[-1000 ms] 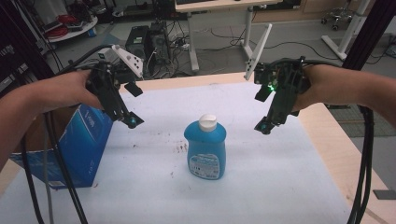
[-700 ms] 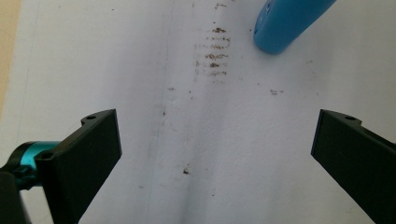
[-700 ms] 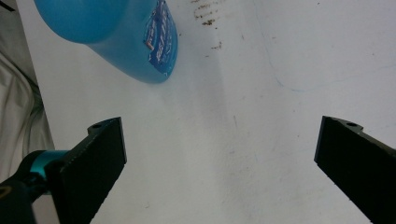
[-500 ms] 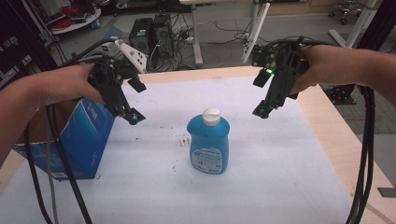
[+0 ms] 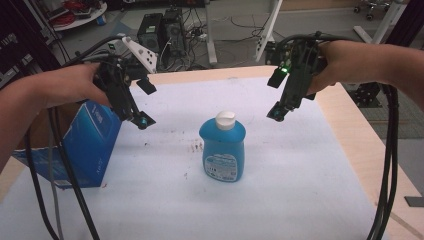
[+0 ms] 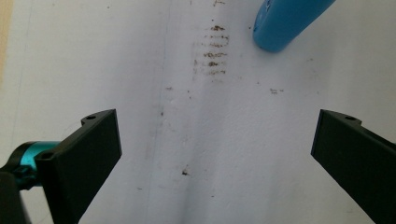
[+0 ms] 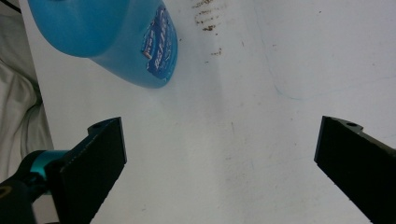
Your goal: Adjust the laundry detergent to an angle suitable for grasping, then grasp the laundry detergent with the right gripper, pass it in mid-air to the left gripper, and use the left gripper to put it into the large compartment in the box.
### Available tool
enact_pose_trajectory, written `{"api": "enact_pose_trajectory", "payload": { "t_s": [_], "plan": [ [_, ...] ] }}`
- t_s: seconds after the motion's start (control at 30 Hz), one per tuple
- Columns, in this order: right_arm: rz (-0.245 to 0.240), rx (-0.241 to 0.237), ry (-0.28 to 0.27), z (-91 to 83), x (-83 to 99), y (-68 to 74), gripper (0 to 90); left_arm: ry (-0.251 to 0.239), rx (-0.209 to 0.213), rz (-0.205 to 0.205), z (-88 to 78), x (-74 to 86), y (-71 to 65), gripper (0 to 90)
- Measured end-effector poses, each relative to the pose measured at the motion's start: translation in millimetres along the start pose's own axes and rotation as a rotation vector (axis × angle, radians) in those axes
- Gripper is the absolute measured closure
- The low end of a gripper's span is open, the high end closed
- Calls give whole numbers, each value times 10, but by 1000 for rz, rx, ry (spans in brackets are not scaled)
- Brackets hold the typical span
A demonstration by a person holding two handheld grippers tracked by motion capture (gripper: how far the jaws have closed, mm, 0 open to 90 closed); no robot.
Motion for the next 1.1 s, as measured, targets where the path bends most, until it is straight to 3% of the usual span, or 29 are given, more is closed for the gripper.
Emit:
{"api": "enact_pose_trajectory", "payload": {
  "t_s": [0.3,0.57,0.7,0.83,1.1],
  "plan": [
    [0,8,-5,-19,15,12,15,-1,5,10,5,-12,-24,16],
    [18,22,5,-49,22,113,15,-1,10,25,7,-18,-45,17],
    [9,17,-34,-64,25,219,15,-5,21,35,19,-13,-64,17],
    [16,18,-34,-24,76,315,15,2,28,37,47,-10,-72,17],
    [64,9,-104,49,169,442,15,-8,35,52,75,-26,-94,17]
  ]
}}
Point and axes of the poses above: each handheld gripper's, and its own axes: z roughly forward along the jaws, x roughly out of its underside, y roughly to its left, the point moved 2 cm from there along z, roughly forward along the jaws, and after that the axes turned 6 degrees about -x, right-handed, at the moved point
